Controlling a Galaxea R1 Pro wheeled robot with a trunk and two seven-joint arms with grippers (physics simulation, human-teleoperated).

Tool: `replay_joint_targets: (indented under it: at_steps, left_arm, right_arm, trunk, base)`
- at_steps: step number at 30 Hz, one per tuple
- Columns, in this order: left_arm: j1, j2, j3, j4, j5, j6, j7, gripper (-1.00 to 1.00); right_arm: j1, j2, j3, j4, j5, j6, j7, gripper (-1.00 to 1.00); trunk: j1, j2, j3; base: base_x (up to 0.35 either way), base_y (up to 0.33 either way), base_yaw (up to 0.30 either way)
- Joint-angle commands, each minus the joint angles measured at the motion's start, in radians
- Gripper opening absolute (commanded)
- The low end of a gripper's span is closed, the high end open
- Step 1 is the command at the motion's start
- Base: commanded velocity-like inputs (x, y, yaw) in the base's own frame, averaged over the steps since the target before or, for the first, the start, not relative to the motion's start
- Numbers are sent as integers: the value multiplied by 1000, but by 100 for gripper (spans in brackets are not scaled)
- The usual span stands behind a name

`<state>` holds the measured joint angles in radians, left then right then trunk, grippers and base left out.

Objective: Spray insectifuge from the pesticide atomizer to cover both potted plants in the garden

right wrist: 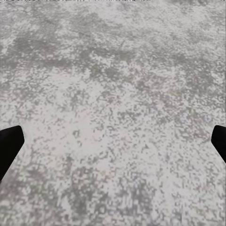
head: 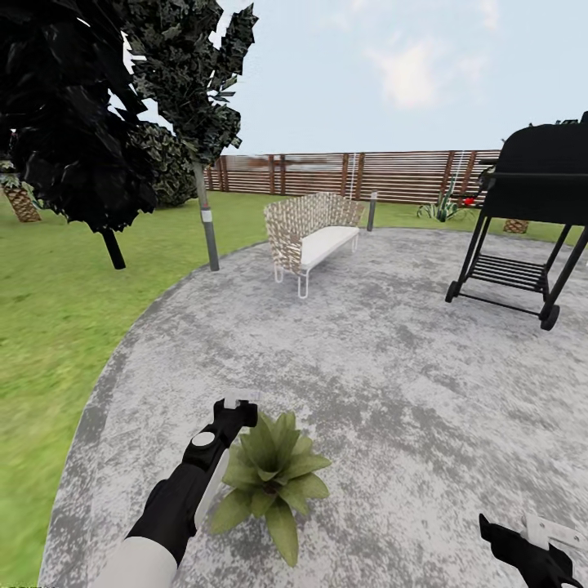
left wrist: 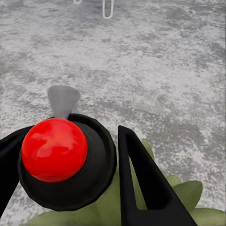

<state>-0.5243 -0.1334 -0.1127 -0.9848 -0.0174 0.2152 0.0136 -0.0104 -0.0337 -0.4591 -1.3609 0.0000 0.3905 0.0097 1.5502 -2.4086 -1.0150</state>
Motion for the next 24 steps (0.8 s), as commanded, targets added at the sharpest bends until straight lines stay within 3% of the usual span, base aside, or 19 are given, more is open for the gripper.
replay_joint_targets:
  at_steps: [1, 14, 24]
  left_arm:
    - [0, 0, -1, -2, -2, 6, 2, -100]
    - [0, 0, -1, -2, -3, 6, 2, -100]
    - [0, 0, -1, -2, -3, 6, 2, -100]
  right_arm:
    - [0, 0, 0, -1, 0, 5, 1, 100]
    - [0, 1, 1, -1, 0, 5, 1, 100]
    - [0, 1, 1, -1, 0, 5, 1, 100]
  trunk:
    - [0, 0, -1]
    - [0, 0, -1]
    - [0, 0, -1]
  base:
    - [90, -183, 181]
    - [55, -276, 269]
    - [1, -26, 50]
